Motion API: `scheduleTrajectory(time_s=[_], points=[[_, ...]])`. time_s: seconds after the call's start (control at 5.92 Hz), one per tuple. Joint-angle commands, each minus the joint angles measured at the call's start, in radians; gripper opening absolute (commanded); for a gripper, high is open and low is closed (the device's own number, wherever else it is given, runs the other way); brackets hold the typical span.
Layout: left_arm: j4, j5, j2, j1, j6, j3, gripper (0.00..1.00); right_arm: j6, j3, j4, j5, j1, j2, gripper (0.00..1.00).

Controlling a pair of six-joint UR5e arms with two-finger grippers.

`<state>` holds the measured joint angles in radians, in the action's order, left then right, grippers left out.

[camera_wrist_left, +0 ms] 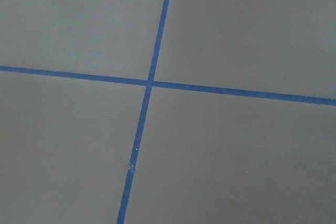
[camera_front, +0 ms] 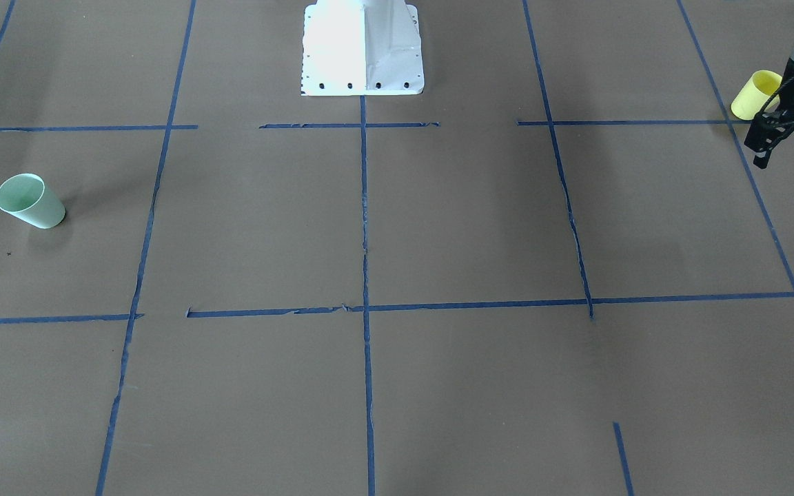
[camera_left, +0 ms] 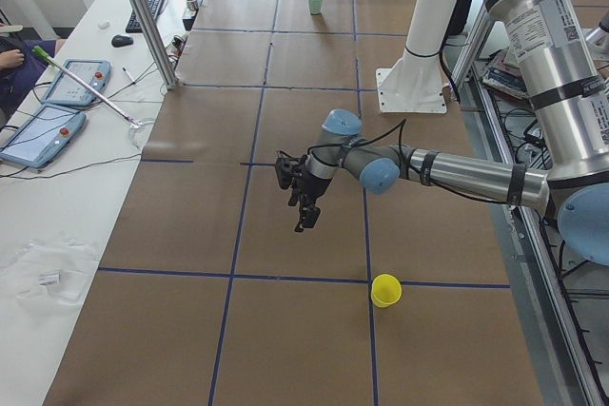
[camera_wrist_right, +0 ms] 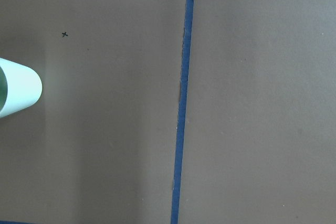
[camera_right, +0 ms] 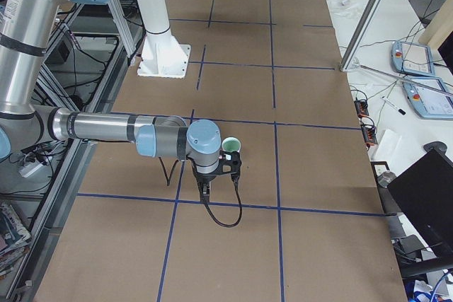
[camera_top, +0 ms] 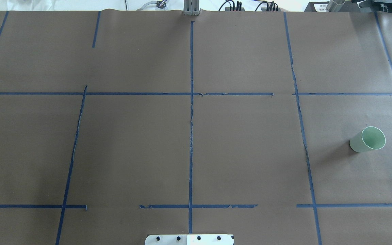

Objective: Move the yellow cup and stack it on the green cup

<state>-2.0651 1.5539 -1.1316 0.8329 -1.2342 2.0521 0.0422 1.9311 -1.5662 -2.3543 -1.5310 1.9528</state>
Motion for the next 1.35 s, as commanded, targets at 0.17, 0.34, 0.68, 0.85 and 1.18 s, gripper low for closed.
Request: scheduleTrajectory(time_s=[0.17,0.34,0.68,0.85,1.18], points=[[0.083,-0.275,0.076,-0.255,-0.548,-0.001,1.00,0.001,0.000,0.000,0.000,0.000,0.000,1.00],[0.200,-0.358,0.075,-0.332,-0.720,-0.001,1.00,0.001,0.000,0.000,0.000,0.000,0.000,1.00],[0.571,-0.400,0.049,-0.479,-1.140,0.000,1.00,0.001,0.002,0.000,0.000,0.000,0.000,1.00],[0.755,-0.388,0.008,-0.497,-1.285,0.000,1.00,0.001,0.002,0.000,0.000,0.000,0.000,1.00],[0.996,-0.251,-0.074,-0.544,-1.553,0.000,1.00,0.001,0.002,0.002,0.000,0.000,0.000,1.00]])
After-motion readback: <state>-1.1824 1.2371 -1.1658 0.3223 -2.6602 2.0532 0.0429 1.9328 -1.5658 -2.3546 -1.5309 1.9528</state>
